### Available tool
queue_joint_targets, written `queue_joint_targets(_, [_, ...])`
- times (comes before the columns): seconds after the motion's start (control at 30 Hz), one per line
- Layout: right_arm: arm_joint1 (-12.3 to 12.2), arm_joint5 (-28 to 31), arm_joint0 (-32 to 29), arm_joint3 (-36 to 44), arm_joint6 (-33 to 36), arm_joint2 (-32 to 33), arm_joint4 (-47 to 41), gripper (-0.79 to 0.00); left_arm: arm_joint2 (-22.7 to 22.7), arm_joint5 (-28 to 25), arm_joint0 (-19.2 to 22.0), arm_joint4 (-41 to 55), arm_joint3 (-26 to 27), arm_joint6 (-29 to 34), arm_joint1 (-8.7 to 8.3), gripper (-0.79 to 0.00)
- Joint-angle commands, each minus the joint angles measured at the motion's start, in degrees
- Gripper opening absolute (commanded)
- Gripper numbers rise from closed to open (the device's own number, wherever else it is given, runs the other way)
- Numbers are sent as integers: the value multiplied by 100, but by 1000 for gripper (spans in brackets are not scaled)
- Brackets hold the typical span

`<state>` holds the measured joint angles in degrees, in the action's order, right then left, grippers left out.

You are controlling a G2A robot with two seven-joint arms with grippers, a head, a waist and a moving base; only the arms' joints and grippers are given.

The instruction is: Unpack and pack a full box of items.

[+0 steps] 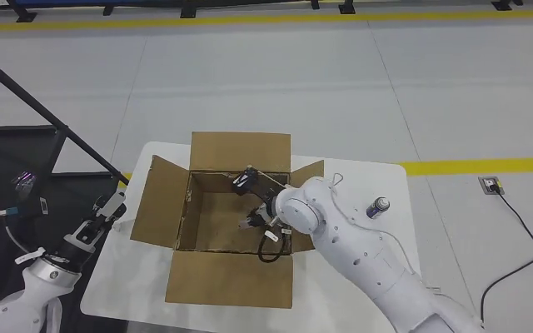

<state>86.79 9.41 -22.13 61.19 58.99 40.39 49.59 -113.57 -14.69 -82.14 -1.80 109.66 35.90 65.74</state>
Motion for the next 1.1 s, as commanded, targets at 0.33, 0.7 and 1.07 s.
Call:
queue_joint_targets(0.33, [641, -219, 460, -1911, -464, -808, 18, 0, 0, 0, 0, 0, 0, 0, 0, 0])
queue_joint_targets(0.7, [1041, -127, 688, -2895, -896, -968, -74, -431, 0, 0, 0, 0, 0, 0, 0, 0])
queue_joint_targets(1.07, [1226, -159, 909, -3052, -1008, -917, -11, -785, 0, 0, 0, 0, 0, 0, 0, 0])
